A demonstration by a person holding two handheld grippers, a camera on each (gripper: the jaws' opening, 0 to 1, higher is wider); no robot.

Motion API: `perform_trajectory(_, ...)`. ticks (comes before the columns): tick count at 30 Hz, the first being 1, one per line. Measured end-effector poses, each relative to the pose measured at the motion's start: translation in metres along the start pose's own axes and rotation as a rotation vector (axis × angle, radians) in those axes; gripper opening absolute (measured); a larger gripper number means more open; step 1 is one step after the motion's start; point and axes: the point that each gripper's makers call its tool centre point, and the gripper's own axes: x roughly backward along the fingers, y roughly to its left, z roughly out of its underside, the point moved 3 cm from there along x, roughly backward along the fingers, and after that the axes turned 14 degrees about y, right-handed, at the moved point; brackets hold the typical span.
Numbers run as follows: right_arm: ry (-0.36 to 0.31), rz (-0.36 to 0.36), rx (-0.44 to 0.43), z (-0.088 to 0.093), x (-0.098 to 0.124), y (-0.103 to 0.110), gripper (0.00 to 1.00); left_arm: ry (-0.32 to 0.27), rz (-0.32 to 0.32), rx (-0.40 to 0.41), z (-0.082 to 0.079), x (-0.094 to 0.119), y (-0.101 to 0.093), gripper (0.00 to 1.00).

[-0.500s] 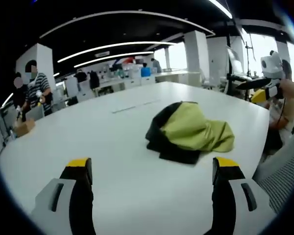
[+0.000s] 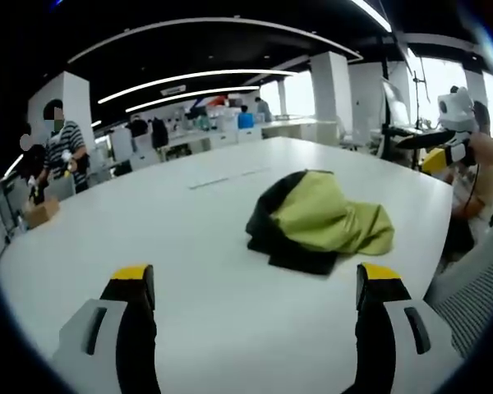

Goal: Fold the garment on the visible template until the final outline fits inside the template.

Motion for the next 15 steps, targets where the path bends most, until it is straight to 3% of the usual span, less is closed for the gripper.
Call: perform_trajectory(15,-0.009,-0.002,0.0,-0.0018,0.0021,0.0011,0.99,0.009,0.003,0.001,0.0009,0.0,-0.0004,0.99)
